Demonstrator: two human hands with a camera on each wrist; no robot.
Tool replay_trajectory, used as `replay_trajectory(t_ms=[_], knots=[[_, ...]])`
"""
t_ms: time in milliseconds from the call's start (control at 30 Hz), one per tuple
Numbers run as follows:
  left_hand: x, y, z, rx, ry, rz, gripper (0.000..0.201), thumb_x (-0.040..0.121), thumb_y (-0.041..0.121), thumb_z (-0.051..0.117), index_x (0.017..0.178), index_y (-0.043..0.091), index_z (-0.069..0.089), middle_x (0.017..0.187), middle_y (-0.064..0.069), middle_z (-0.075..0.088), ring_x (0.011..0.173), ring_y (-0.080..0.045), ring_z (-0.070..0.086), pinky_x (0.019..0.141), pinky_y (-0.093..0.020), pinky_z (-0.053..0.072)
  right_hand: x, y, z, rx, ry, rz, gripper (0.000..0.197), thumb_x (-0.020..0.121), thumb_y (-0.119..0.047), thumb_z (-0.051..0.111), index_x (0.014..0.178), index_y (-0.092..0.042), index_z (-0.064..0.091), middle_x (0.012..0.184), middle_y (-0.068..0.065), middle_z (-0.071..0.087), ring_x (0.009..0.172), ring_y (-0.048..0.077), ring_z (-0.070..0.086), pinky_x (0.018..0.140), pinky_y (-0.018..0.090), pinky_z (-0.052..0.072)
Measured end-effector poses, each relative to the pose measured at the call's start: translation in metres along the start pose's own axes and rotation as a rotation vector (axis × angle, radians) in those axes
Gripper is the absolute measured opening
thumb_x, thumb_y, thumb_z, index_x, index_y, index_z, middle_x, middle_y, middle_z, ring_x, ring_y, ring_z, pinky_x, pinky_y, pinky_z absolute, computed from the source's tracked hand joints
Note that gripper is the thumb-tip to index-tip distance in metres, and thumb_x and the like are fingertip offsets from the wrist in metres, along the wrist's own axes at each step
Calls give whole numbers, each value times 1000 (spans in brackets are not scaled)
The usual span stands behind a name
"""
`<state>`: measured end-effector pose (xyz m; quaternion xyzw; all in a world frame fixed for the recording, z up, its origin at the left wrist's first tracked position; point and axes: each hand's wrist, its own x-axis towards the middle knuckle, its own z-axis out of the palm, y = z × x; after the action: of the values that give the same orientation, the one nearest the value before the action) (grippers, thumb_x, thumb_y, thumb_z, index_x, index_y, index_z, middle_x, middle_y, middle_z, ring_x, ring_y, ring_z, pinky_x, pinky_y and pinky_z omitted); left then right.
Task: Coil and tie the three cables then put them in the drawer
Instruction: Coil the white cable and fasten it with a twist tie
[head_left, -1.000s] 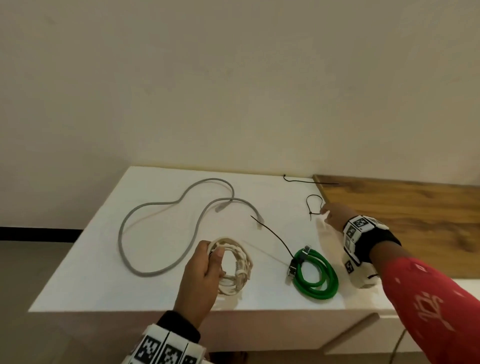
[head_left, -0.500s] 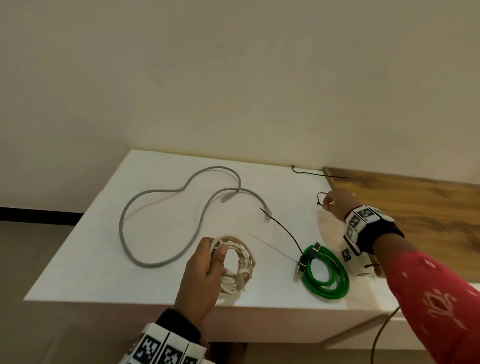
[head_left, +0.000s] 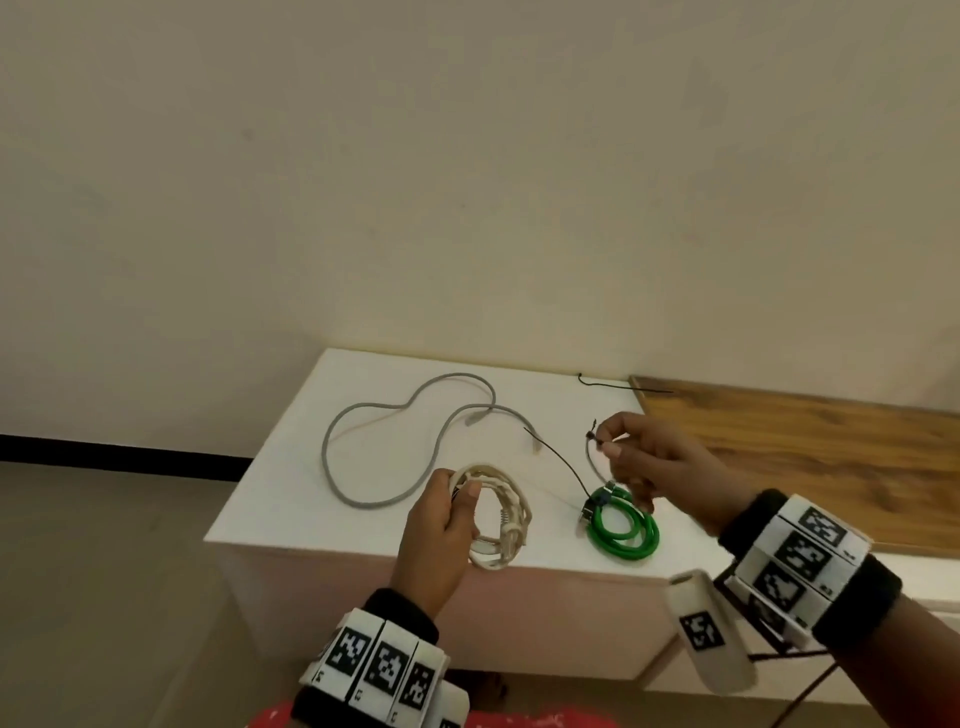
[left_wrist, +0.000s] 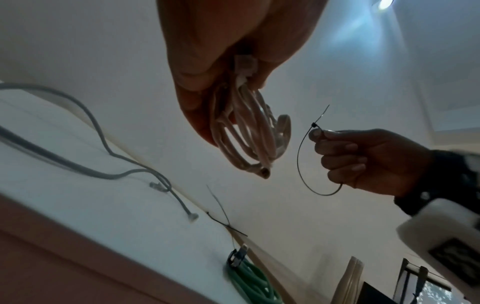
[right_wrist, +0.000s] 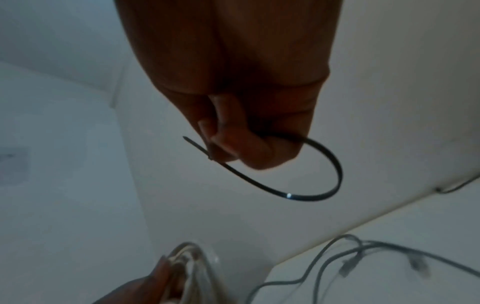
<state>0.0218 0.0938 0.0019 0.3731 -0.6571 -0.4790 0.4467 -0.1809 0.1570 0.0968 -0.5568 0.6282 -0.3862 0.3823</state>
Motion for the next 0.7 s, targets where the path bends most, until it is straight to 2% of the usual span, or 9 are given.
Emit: replay_trajectory(t_ms=[67,167,233,333,433,533,633,700], knots=[[-13,15,-5,-39,-66,52,19,95,19,41,79,16,49,65,4,53,55,-1,50,66,-30,47,-17,-5,18,139,-69,18,9,94,-8,45,87,-9,51,48,-9,35,44,8,25,39,17,30],[-30,30,-8,-94,-228,115,24,89,31,42,93,12,55,71,-2,56,63,-10,52,67,-35,49,-34,-7,38,297,-137,49,9,92,-9,45,87,-9,53,47,-8,32,40,6,23,38,16,28],[-40,36,-8,-138,-338,130,28,86,31,43,105,14,56,77,-6,57,66,-11,53,66,-30,49,-43,-9,47,375,-176,63,7,86,-14,49,86,-9,54,47,-7,32,37,5,23,38,15,28],[-51,44,-10,-182,-449,143,22,86,30,44,90,10,52,68,-3,51,60,-6,51,60,-18,46,-51,-11,51,465,-213,91,11,80,-16,50,87,-9,55,46,-6,32,36,5,24,37,16,27],[-57,49,-11,-191,-455,139,25,85,35,46,82,10,49,66,1,49,60,-7,50,59,-18,46,-58,-17,50,448,-221,110,11,79,-17,52,85,-10,56,46,-7,32,37,6,21,38,16,25],[-61,49,-11,-169,-428,126,31,79,45,48,80,14,48,65,1,47,59,-10,50,57,-20,48,-62,-24,49,422,-133,77,12,82,-18,60,76,-10,53,48,-7,27,39,6,20,38,17,24],[-66,48,-11,-125,-423,114,21,86,32,45,78,13,47,63,1,47,58,-11,50,58,-22,48,-64,-29,50,359,-30,30,15,87,-13,54,73,-9,51,46,-7,25,37,6,21,36,18,27],[-67,44,-11,-103,-375,75,20,92,25,44,75,14,46,62,1,46,56,-11,49,58,-24,47,-63,-31,48,434,17,14,17,89,-9,50,71,-9,50,45,-7,28,36,6,23,37,18,32]])
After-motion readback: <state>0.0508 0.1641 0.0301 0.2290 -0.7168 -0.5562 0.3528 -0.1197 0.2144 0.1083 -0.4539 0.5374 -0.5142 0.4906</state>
